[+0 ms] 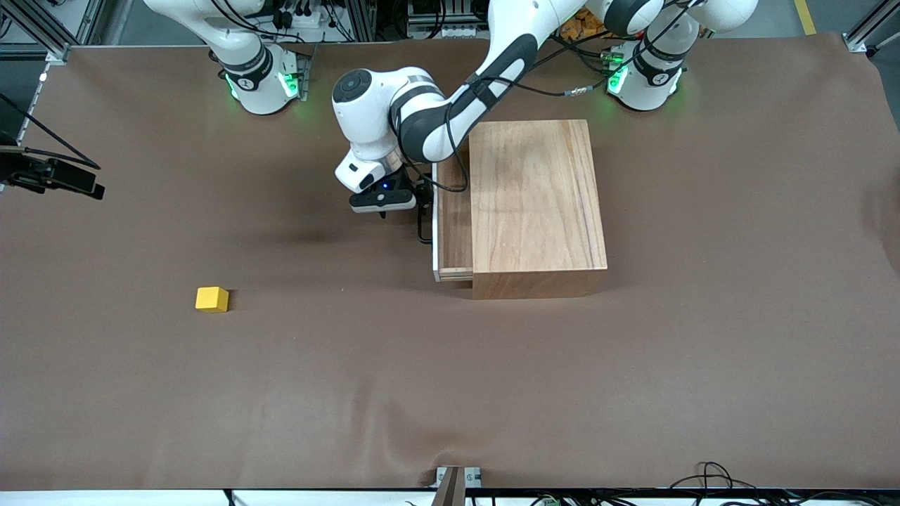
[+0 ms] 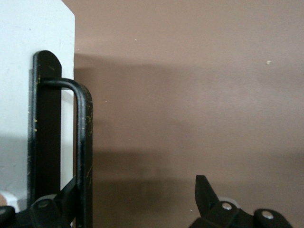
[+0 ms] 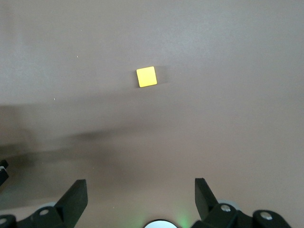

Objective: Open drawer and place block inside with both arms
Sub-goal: 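Pull the drawer open by its handle with the left gripper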

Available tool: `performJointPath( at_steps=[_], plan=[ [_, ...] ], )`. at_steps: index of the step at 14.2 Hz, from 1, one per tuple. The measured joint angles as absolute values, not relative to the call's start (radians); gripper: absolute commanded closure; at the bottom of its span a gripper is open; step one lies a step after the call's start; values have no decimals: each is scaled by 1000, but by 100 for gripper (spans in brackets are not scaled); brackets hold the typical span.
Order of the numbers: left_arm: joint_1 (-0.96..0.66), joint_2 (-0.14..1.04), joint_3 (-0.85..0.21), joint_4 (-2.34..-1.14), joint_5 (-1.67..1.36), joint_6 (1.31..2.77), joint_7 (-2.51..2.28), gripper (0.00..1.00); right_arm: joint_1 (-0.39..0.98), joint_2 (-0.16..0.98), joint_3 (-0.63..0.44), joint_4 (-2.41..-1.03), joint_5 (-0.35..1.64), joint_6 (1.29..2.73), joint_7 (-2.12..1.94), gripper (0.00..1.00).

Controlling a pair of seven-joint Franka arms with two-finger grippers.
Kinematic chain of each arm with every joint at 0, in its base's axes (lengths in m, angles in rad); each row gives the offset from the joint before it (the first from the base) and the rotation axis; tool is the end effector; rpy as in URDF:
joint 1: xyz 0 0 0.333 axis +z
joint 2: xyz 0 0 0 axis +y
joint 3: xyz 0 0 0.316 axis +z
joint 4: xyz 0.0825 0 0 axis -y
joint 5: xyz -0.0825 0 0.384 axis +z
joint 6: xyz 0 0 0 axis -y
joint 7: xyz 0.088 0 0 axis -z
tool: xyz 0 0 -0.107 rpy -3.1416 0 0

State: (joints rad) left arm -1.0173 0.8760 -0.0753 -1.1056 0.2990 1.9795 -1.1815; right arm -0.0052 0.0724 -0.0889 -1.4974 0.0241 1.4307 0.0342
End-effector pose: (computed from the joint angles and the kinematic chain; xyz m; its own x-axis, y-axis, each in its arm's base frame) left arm 0.3866 -0.6656 0.2897 0.9808 -0.0122 0.1947 0.0057 -0.9959 -0.0908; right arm 0.5593 -0.0480 0.6071 0.9825 -0.1243 -0.1389 -0.1274 -0.9918 -0.0129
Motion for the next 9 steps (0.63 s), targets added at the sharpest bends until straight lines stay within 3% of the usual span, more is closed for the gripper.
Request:
performJointPath(
  at_steps=[9],
  plan=[
    [-1024, 883, -80, -1081, 254, 2077, -1182, 0, -5, 107, -88, -1497, 24, 1488, 34, 0]
  ],
)
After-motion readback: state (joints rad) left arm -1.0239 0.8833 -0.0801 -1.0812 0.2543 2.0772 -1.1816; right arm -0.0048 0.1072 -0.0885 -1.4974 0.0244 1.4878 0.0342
